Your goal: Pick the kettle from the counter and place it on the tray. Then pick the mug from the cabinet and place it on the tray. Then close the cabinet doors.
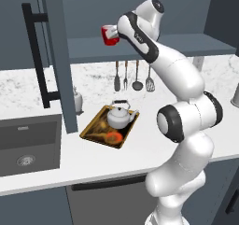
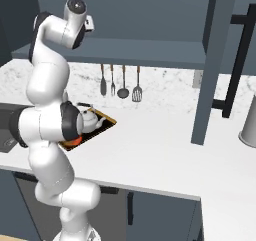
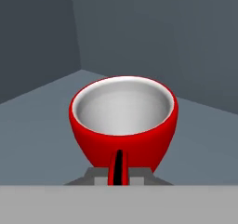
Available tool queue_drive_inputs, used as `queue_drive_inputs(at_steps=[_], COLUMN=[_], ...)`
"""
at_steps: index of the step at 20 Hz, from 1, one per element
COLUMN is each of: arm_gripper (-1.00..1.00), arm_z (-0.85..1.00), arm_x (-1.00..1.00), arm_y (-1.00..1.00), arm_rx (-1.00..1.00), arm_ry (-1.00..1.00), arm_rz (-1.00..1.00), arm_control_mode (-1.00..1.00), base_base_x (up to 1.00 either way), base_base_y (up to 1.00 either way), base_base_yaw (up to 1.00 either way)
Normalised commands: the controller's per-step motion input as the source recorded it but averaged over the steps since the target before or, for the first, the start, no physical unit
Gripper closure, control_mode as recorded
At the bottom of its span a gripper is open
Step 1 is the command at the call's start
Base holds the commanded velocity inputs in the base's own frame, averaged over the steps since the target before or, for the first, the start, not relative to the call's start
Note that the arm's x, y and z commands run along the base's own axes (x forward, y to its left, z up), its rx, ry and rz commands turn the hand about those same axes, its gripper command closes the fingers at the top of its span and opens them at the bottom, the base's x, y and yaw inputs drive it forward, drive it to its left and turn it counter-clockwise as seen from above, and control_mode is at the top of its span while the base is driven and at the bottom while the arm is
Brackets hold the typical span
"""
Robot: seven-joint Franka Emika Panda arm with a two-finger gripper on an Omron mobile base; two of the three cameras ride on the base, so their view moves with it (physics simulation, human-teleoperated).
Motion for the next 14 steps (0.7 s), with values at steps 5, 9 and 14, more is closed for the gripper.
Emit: queue_drive_inputs(at_steps=[5, 9, 14], arm_gripper=[1.0, 1.0, 1.0], arm_z=[-0.14, -0.02, -0.02], arm_x=[-0.91, -1.0, -1.0], arm_y=[0.0, -0.01, -0.01], arm_rx=[0.0, 0.0, 0.0], arm_ry=[-0.13, -0.07, 0.0], arm_rz=[0.07, 0.09, 0.13], arm_control_mode=[-1.0, -1.0, -1.0], base_base_x=[0.0, 0.0, 0.0], base_base_y=[0.0, 0.0, 0.0], base_base_yaw=[0.0, 0.0, 0.0])
